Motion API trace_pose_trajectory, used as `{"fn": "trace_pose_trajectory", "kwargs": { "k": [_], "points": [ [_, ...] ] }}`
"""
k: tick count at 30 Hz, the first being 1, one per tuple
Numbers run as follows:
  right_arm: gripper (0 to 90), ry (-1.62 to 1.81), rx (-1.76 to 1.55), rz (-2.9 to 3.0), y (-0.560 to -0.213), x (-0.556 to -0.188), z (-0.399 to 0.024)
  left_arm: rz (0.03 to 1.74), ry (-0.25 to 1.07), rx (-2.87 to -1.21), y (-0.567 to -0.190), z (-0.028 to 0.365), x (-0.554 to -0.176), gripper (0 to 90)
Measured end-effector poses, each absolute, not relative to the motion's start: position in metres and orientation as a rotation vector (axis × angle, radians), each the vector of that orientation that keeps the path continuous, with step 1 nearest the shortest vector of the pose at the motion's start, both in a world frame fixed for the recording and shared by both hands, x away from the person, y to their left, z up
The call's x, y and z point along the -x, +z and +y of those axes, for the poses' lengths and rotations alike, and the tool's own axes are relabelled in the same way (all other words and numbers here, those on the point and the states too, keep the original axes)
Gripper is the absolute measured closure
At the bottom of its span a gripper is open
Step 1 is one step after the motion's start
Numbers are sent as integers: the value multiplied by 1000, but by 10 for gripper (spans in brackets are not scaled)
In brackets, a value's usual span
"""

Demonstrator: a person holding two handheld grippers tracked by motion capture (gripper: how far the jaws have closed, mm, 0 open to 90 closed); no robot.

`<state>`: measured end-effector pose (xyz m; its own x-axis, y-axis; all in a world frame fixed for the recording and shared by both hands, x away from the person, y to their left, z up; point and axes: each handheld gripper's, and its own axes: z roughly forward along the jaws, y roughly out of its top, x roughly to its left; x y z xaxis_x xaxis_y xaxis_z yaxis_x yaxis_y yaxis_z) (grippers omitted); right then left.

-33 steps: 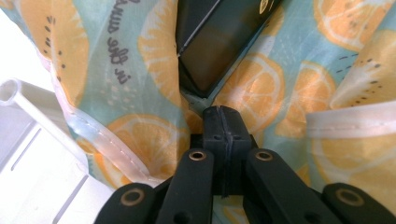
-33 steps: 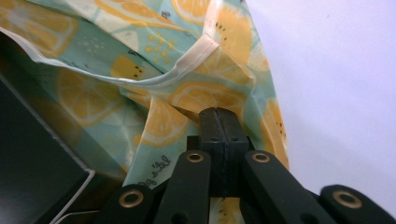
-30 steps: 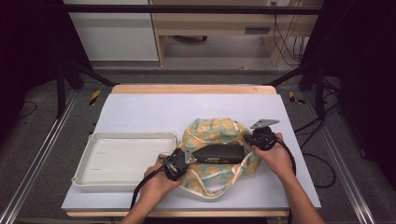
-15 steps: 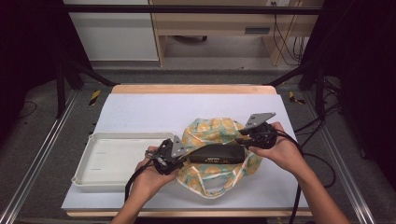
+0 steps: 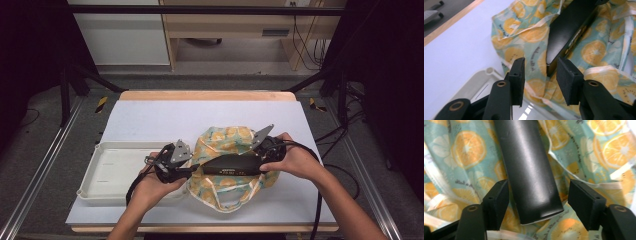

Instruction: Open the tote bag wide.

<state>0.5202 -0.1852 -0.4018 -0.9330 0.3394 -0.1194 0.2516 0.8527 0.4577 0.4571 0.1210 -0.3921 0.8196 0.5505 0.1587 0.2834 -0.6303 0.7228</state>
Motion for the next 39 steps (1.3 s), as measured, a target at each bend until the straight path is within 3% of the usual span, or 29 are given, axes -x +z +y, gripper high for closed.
{"fn": "trace_pose_trajectory", "kwargs": {
  "k": [5,15,23,28,39],
  "points": [
    [318,663,-459,2823,-399,-521,-185,579,425,-2350,-405,99,-473,733],
    [332,710,-477,2795,-404,-515,-189,751,550,-2389,-423,86,-519,880],
    [324,734,-451,2800,-409,-511,-189,809,442,-2501,-443,83,-538,893],
    [312,728,-447,2807,-409,-508,-188,819,446,-2529,-448,77,-545,878],
    [276,665,-425,2837,-409,-514,-185,764,501,-2276,-402,94,-530,773]
  ]
}}
